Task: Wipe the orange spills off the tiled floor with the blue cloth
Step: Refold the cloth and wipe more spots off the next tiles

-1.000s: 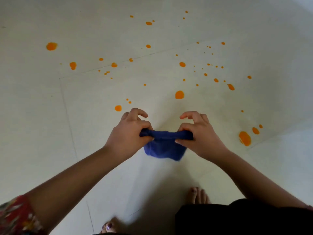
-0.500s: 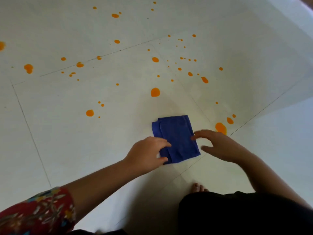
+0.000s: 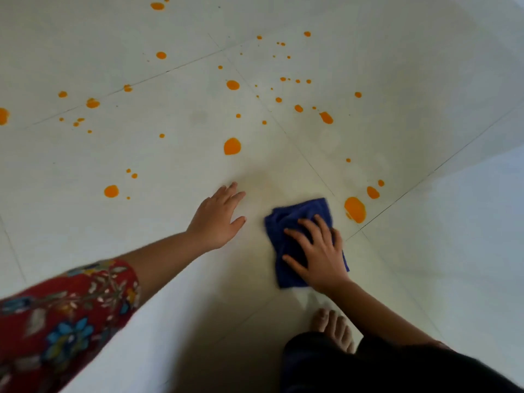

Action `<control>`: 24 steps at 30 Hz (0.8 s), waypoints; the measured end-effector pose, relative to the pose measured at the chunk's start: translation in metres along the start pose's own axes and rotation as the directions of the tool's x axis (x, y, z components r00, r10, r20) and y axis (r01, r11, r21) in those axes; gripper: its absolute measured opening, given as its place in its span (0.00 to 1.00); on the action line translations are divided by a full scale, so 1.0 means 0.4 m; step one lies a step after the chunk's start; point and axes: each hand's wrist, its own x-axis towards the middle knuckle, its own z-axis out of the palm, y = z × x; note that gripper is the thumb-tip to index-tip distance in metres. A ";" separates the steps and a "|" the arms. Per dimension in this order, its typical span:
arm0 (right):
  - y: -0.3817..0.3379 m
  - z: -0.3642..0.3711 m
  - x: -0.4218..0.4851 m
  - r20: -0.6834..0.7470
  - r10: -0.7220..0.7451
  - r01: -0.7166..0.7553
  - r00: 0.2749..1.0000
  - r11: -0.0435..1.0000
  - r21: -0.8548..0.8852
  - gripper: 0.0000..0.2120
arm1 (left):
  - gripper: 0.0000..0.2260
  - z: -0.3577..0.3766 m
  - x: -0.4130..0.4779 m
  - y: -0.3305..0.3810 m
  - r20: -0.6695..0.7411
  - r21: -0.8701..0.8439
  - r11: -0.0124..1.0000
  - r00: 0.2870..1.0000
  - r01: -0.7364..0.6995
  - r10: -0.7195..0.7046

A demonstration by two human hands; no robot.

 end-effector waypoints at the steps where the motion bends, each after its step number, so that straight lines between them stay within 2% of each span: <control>1: 0.012 -0.008 0.043 -0.034 0.090 -0.090 0.995 0.996 0.023 0.27 | 0.27 0.018 0.018 0.008 -0.033 -0.030 0.999 0.999 0.040 -0.041; 2: 0.006 -0.012 0.088 -0.054 0.139 -0.136 0.989 0.990 0.040 0.27 | 0.27 0.034 0.031 0.014 -0.051 -0.071 0.993 0.994 0.094 -0.098; 4: -0.040 -0.013 0.152 -0.063 0.097 -0.095 0.993 0.995 0.027 0.27 | 0.27 0.064 0.049 0.022 -0.058 -0.145 0.971 0.978 0.191 -0.201; 7: -0.090 0.013 0.088 -0.052 -0.143 0.140 0.988 0.988 -0.061 0.26 | 0.28 0.101 0.043 0.014 -0.059 -0.134 0.968 0.973 0.212 -0.221; 10: 0.012 0.025 -0.013 -0.044 -0.285 0.283 0.957 0.957 -0.058 0.25 | 0.33 0.108 0.037 0.006 -0.029 -0.075 0.977 0.979 0.201 -0.204; 11: 0.053 0.020 -0.013 -0.058 -0.283 0.281 0.957 0.959 -0.042 0.24 | 0.33 0.105 0.038 0.004 -0.015 -0.083 0.976 0.979 0.199 -0.201; 13: 0.093 0.004 0.044 -0.083 -0.183 0.186 0.980 0.982 0.020 0.24 | 0.33 0.106 0.040 0.005 -0.016 -0.101 0.974 0.978 0.205 -0.207; 16: 0.012 -0.015 0.172 -0.125 0.024 -0.011 0.992 0.994 0.106 0.24 | 0.31 0.114 0.034 0.012 -0.103 -0.077 0.976 0.972 0.206 -0.213; 17: -0.020 -0.011 0.179 -0.135 0.016 0.001 0.991 0.993 0.121 0.25 | 0.31 0.119 0.030 0.017 -0.126 -0.066 0.975 0.968 0.211 -0.218; 20: -0.017 0.017 0.068 -0.052 -0.256 0.257 0.965 0.966 0.012 0.25 | 0.33 0.124 0.026 0.023 -0.151 -0.019 0.977 0.966 0.211 -0.211; 21: 0.021 0.022 0.013 -0.022 -0.302 0.302 0.953 0.953 -0.006 0.25 | 0.34 0.124 0.026 0.022 -0.142 0.002 0.980 0.970 0.201 -0.199; 22: 0.064 0.022 -0.023 -0.027 -0.301 0.301 0.953 0.953 -0.012 0.25 | 0.35 0.124 0.025 0.021 -0.130 0.014 0.980 0.973 0.196 -0.193; 24: 0.130 0.013 -0.031 -0.054 -0.171 0.171 0.984 0.985 0.001 0.25 | 0.36 0.126 0.021 0.023 -0.132 0.015 0.981 0.973 0.195 -0.191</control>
